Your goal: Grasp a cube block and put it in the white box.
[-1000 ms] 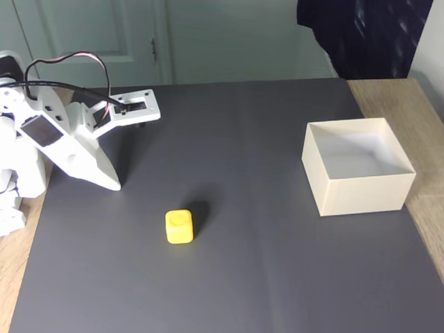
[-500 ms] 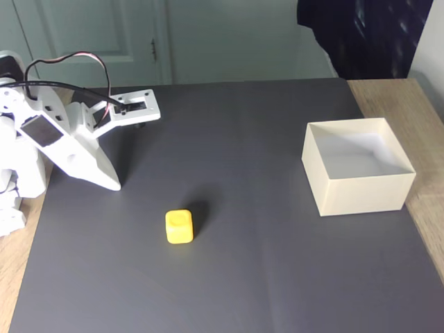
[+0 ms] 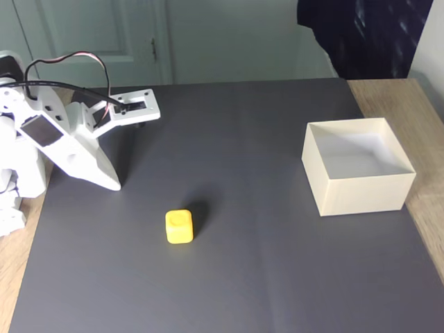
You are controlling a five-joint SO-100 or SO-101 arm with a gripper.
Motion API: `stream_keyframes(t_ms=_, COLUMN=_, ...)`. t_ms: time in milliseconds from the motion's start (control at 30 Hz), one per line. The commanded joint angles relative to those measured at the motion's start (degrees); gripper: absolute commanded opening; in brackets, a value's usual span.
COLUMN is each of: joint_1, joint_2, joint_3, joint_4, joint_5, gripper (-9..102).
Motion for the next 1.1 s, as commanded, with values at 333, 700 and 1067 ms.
stream_keyframes(t_ms=333, joint_1=3.78, joint_2=0.26, joint_3=-0.44, joint_4=-3.87, joint_5=8.35, gripper=9)
stream_keyframes(t_ms=700, joint_1=4.83, joint_2=0.09, joint_3=-7.73, joint_4=-2.37, joint_5=10.46, gripper=8)
stream_keyframes(t_ms=1067, joint_1=9.23, joint_2=-19.25, joint_3=-21.01, joint_4=-10.63, joint_5=15.47, gripper=9)
